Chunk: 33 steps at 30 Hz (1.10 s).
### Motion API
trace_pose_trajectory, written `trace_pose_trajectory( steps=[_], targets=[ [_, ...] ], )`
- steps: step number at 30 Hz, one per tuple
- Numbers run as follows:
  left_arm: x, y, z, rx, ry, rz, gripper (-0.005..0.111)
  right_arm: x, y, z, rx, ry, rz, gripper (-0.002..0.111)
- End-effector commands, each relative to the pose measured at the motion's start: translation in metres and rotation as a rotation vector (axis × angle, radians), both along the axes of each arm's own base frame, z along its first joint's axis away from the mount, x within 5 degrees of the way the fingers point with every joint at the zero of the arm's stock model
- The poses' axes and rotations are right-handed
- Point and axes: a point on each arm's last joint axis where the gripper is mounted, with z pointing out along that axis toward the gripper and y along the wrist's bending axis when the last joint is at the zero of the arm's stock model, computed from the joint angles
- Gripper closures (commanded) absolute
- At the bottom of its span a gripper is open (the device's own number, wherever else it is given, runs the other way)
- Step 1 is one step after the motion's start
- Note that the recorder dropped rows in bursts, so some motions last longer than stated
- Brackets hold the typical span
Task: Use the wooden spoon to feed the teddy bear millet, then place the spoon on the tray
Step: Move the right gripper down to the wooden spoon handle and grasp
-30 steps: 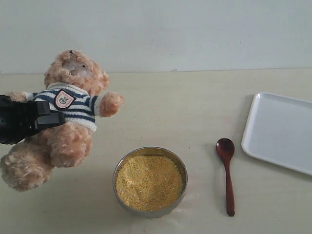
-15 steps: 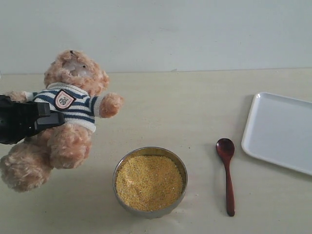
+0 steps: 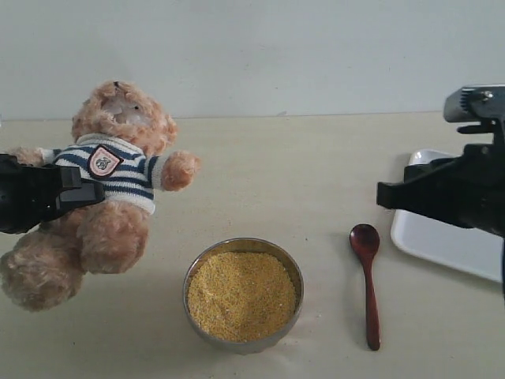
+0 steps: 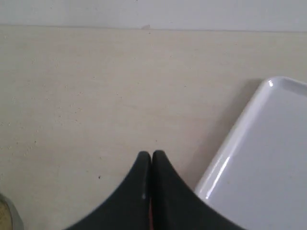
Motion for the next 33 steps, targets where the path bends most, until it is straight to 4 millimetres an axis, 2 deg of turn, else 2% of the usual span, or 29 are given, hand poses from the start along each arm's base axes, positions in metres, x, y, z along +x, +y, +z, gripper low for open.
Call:
trace_pose_trajectory(
  steps=[1,4,8,11,13,16,19,22,26,27,30,33],
  targets=[
    [-0.001,-0.003,0.003,-0.023,-0.016,-0.012,0.102,0.019,0.007,-0.014,0.181,0.047,-0.142,0.107],
    [-0.001,-0.002,0.003,-0.020,-0.015,-0.009,0.102,0.012,0.005,-0.032,0.314,-0.040,-0.292,0.107],
    [-0.001,-0.003,0.003,-0.021,-0.015,-0.011,0.102,-0.027,0.021,-0.061,0.113,-0.105,-0.234,0.109],
    [-0.001,-0.003,0.004,-0.023,-0.016,-0.012,0.102,-0.053,0.031,-0.065,0.027,-0.143,-0.277,0.109],
    [-0.001,-0.003,0.004,-0.026,-0.016,-0.015,0.102,-0.067,0.042,-0.066,-0.002,-0.146,-0.247,0.109],
    [-0.001,-0.003,0.004,-0.026,-0.016,-0.015,0.102,-0.075,0.054,-0.072,-0.076,-0.124,-0.163,0.109],
    [-0.002,-0.003,0.003,-0.019,-0.016,-0.021,0.102,-0.076,0.054,-0.082,-0.134,-0.097,-0.162,0.108],
    [-0.002,-0.003,0.003,-0.005,-0.017,-0.035,0.102,-0.078,0.055,-0.091,-0.162,-0.032,-0.156,0.092],
    [-0.002,-0.003,0.003,-0.005,-0.017,-0.035,0.102,-0.083,0.060,-0.100,-0.126,0.102,-0.142,0.045],
    [-0.002,-0.003,0.003,-0.005,-0.017,-0.035,0.102,-0.082,0.061,-0.099,-0.113,0.105,-0.163,0.038],
    [-0.003,-0.003,0.003,-0.005,-0.017,-0.039,0.102,-0.076,0.060,-0.096,-0.097,0.079,-0.206,0.046],
    [-0.003,-0.003,0.003,-0.005,-0.017,-0.039,0.102,-0.065,0.057,-0.100,-0.080,0.182,-0.230,0.050]
  ],
)
